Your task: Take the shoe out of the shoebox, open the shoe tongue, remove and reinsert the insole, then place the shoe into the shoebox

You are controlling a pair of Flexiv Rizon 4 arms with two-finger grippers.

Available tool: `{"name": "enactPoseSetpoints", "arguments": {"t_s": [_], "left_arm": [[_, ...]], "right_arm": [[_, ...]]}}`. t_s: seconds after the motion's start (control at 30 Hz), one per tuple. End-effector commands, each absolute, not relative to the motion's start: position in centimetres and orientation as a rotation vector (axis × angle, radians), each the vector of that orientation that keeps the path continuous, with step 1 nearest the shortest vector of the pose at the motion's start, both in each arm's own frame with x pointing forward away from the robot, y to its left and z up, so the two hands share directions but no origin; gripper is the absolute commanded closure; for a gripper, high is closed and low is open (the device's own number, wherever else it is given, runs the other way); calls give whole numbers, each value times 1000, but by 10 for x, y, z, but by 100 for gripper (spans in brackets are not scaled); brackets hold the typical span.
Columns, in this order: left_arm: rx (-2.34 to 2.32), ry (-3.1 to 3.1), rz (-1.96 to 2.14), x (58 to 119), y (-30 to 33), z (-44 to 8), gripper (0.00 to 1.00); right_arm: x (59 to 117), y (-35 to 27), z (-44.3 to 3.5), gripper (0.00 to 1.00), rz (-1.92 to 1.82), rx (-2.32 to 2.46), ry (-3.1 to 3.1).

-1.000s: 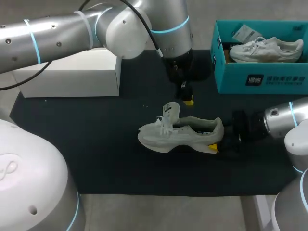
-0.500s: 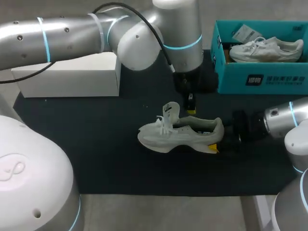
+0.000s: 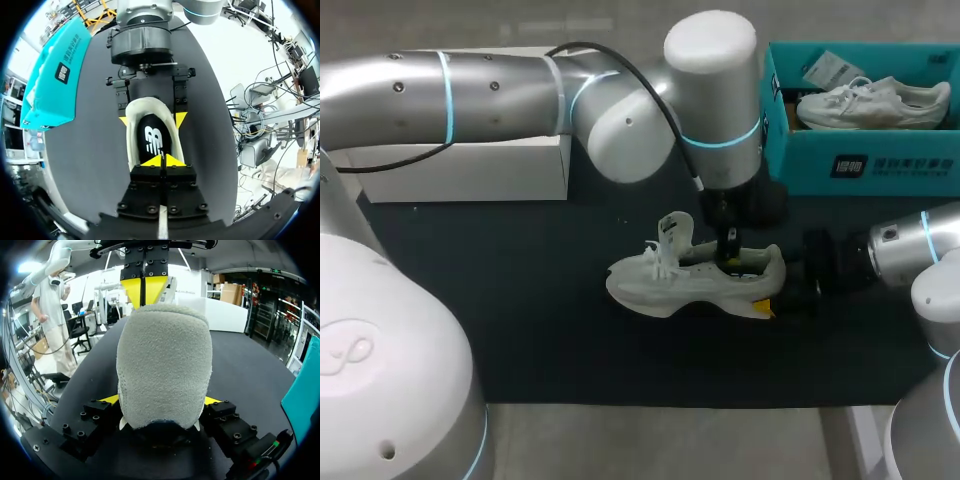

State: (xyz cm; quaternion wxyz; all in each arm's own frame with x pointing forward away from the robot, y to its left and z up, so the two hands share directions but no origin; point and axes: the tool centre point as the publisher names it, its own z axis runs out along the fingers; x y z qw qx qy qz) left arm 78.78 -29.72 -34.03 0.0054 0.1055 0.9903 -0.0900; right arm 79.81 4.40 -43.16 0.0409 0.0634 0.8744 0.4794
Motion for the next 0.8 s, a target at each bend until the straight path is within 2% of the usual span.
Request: {"name": "enactPoseSetpoints", "arguments": {"t_s": [0.03, 0.43, 0.8], "left_arm": [[357, 3121, -295, 790, -310, -358, 100], [255, 3148, -227, 800, -294, -384, 100], [249, 3226, -226, 780, -279, -398, 100]], "right_arm": [[798, 44, -434, 100, 1464, 196, 2677], [798, 44, -434, 100, 1464, 196, 2677], [798, 44, -434, 100, 1464, 196, 2677]]}}
